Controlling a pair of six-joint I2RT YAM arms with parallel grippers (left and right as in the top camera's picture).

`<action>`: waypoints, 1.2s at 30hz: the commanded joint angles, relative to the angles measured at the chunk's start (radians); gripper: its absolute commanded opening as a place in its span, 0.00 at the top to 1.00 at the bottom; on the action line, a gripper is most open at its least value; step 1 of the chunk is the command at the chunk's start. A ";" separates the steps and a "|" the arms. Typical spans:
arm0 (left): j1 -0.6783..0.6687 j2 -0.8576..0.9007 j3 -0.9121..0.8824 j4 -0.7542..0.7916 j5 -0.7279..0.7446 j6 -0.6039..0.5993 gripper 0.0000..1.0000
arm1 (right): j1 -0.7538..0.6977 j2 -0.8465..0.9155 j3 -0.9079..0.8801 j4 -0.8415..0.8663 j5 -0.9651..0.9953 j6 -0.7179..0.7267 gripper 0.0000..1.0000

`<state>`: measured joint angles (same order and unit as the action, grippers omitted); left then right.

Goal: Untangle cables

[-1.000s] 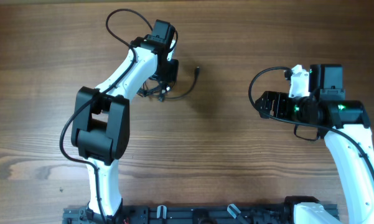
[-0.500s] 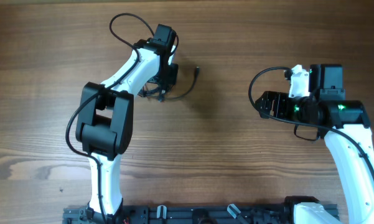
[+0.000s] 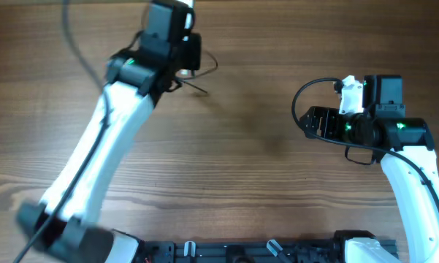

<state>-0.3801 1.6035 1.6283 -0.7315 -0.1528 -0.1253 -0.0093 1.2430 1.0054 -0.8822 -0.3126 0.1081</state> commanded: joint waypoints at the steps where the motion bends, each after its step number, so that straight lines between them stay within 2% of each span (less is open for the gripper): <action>1: 0.061 -0.153 0.008 0.023 0.028 -0.142 0.96 | 0.002 -0.018 0.020 0.003 0.010 0.003 0.00; 3: 0.091 -0.109 0.001 -0.055 0.172 -0.140 0.96 | 0.002 -0.018 0.020 0.009 0.010 0.003 0.00; 5: 0.080 -0.011 -0.002 -0.170 0.402 0.024 0.96 | 0.002 -0.016 0.020 0.014 0.010 0.004 0.00; 8: 0.078 0.005 -0.001 -0.076 1.131 0.368 0.96 | 0.002 -0.016 0.020 0.009 -0.002 -0.004 0.00; 9: 0.090 0.005 -0.001 -0.013 1.249 0.376 0.96 | 0.002 -0.016 0.020 0.005 -0.001 -0.004 0.00; 11: 0.119 0.008 -0.001 0.106 1.188 0.213 0.96 | 0.002 -0.016 0.020 -0.001 0.000 -0.004 0.00; 13: 0.132 0.002 -0.001 0.113 0.771 -0.078 0.96 | 0.002 -0.015 0.020 0.000 0.000 -0.003 0.00; 14: 0.129 -0.006 -0.001 0.084 0.587 -0.171 0.96 | 0.002 -0.015 0.020 0.000 0.000 -0.003 0.00; 15: 0.119 -0.018 -0.001 0.061 0.692 -0.016 0.96 | 0.002 -0.015 0.020 0.001 0.000 -0.003 0.00; 16: 0.117 -0.026 -0.001 0.049 0.869 0.128 0.96 | 0.002 -0.015 0.020 0.004 0.000 -0.003 0.00; 17: 0.118 -0.027 -0.001 0.054 0.902 0.130 0.96 | 0.002 -0.014 0.020 0.013 -0.001 -0.003 0.00; 18: 0.117 -0.027 -0.001 0.056 0.855 0.101 0.96 | 0.002 -0.012 0.020 0.021 -0.007 0.003 0.00; 19: 0.117 -0.027 -0.002 0.053 0.805 0.064 0.96 | 0.002 -0.012 0.020 0.027 -0.043 0.003 0.00; 22: 0.117 -0.027 -0.002 0.034 0.810 0.065 0.96 | 0.002 -0.003 0.020 0.110 -0.206 0.042 0.00; 25: 0.117 -0.027 -0.002 0.024 0.894 0.089 0.96 | 0.002 -0.001 0.020 0.230 -0.173 0.304 0.00; 29: 0.121 -0.027 -0.002 0.033 1.173 0.187 0.96 | 0.008 0.022 0.020 0.297 -0.158 0.669 0.06; 33: 0.121 -0.027 -0.002 0.052 1.321 0.201 0.96 | 0.090 0.060 0.020 0.446 -0.218 0.749 0.10; 36: 0.121 -0.027 -0.002 0.059 1.341 0.200 0.96 | 0.188 0.111 0.020 0.645 -0.242 0.825 0.10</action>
<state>-0.2615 1.6051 1.6112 -0.6773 1.1088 0.0490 0.1146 1.3117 1.0065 -0.3141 -0.5121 0.8303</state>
